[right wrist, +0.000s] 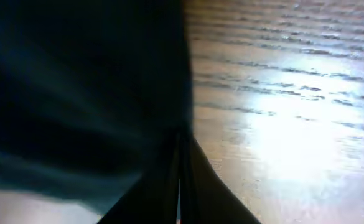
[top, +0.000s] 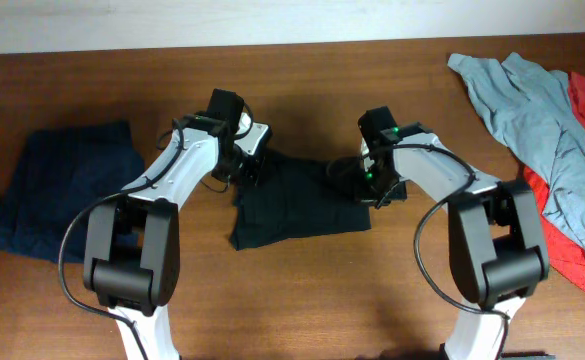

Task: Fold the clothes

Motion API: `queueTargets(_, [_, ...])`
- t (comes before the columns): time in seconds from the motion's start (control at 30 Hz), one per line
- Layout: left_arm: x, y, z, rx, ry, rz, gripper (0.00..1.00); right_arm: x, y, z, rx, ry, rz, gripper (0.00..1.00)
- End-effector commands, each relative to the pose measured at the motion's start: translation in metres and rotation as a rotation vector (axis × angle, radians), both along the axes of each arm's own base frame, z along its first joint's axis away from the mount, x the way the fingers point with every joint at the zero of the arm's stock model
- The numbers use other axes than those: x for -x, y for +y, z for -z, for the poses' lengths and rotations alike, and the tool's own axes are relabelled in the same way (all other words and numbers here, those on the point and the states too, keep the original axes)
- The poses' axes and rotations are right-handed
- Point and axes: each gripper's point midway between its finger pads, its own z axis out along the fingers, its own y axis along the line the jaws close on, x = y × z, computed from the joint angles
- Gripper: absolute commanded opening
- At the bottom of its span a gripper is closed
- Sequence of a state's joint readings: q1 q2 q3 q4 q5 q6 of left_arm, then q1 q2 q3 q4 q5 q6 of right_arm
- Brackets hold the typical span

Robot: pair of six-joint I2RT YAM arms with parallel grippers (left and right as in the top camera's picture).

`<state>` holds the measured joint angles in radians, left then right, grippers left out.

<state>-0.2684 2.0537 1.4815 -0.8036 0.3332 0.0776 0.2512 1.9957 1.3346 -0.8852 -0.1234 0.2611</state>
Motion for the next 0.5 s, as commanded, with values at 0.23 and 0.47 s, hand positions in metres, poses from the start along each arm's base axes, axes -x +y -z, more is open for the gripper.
queueTargets(0.23, [0.006,0.004,0.006,-0.015,0.027,0.001,0.01,-0.001,0.023,-0.028,-0.145,-0.070,-0.143,0.04])
queueTargets(0.47, [0.006,0.004,0.006,-0.015,0.027,0.001,0.01,-0.002,0.023,-0.010,-0.143,-0.047,-0.162,0.04])
